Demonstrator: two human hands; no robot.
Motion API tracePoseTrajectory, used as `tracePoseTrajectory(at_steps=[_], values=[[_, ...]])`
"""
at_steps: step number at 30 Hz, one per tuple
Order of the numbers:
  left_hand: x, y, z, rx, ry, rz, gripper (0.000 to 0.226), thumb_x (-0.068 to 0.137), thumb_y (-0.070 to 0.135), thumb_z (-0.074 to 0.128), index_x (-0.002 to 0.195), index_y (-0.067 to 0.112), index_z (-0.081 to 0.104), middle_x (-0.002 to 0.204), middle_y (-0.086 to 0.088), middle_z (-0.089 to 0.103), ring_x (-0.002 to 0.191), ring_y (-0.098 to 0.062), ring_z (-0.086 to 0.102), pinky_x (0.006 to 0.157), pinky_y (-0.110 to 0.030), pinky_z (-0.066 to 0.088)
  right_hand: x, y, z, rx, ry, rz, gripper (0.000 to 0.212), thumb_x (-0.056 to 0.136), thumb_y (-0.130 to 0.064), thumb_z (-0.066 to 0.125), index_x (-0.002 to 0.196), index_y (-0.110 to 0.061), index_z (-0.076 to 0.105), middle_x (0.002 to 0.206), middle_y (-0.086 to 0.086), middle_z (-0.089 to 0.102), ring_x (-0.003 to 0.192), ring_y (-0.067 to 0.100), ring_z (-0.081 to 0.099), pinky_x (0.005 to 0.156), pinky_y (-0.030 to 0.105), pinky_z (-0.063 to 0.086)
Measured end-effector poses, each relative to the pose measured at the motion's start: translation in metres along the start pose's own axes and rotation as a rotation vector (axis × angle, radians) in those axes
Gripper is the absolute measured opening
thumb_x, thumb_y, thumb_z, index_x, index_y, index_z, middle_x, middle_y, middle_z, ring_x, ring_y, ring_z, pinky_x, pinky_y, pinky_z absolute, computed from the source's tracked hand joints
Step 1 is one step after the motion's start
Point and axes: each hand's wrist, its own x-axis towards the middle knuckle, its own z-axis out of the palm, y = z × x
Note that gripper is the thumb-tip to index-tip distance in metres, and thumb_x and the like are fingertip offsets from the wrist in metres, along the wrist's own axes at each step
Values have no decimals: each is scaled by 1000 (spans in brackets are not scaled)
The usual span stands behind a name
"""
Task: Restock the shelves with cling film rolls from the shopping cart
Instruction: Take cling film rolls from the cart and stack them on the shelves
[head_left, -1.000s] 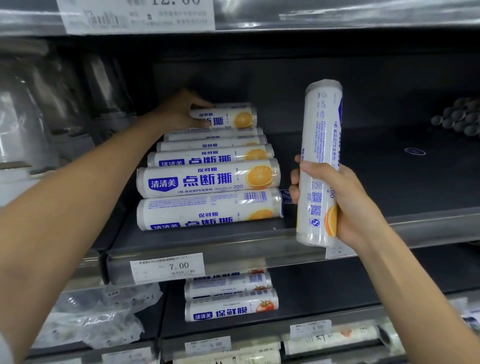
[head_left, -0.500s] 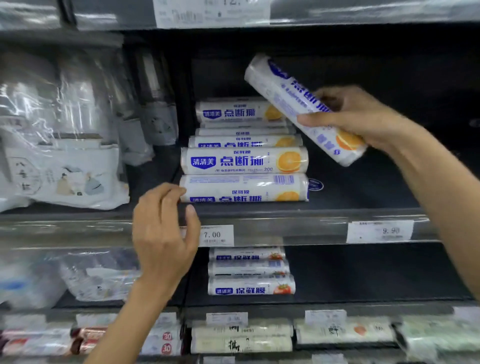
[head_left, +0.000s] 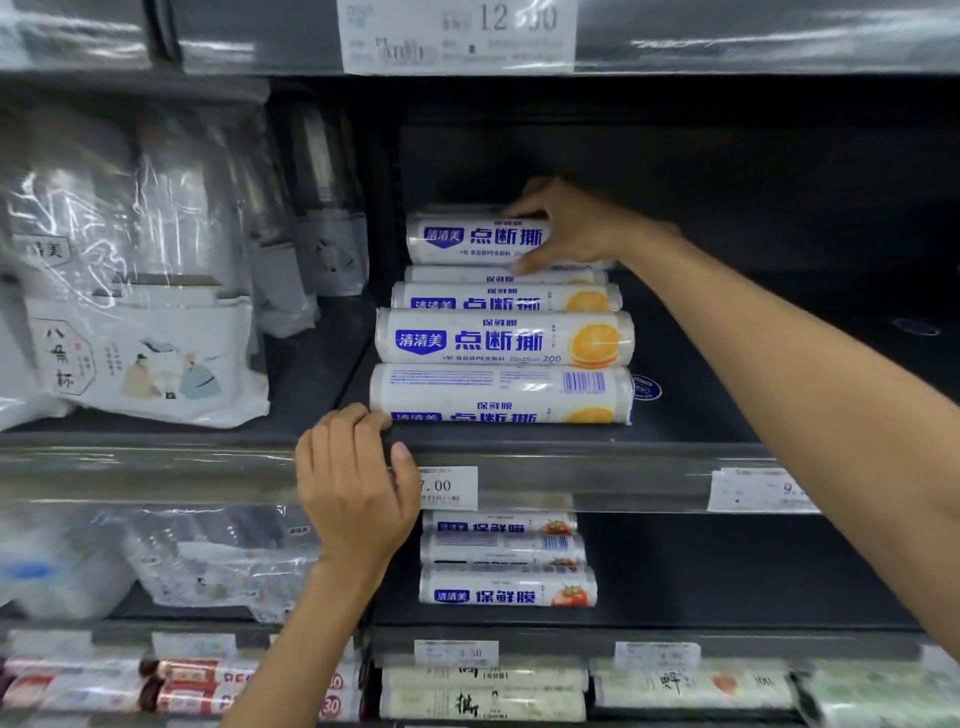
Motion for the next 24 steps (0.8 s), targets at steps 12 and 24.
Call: tracePoseTrajectory(at_steps=[12, 24], values=[[-2, 1, 2, 14, 16, -15, 29, 93, 17, 35, 87, 0, 57, 87, -21, 61, 85, -31, 51, 74, -41, 40, -53, 60, -3, 297, 430, 208, 48, 86, -36, 66, 127, -13, 55, 109, 0, 57, 99, 11, 53, 87, 22, 42], [-2, 1, 1, 9, 33, -13, 25, 92, 15, 36, 85, 0, 56, 84, -22, 59, 84, -30, 49, 72, -40, 39, -51, 63, 15, 451, 367, 197, 41, 77, -10, 76, 114, -9, 59, 102, 1, 60, 95, 13, 57, 84, 23, 48]])
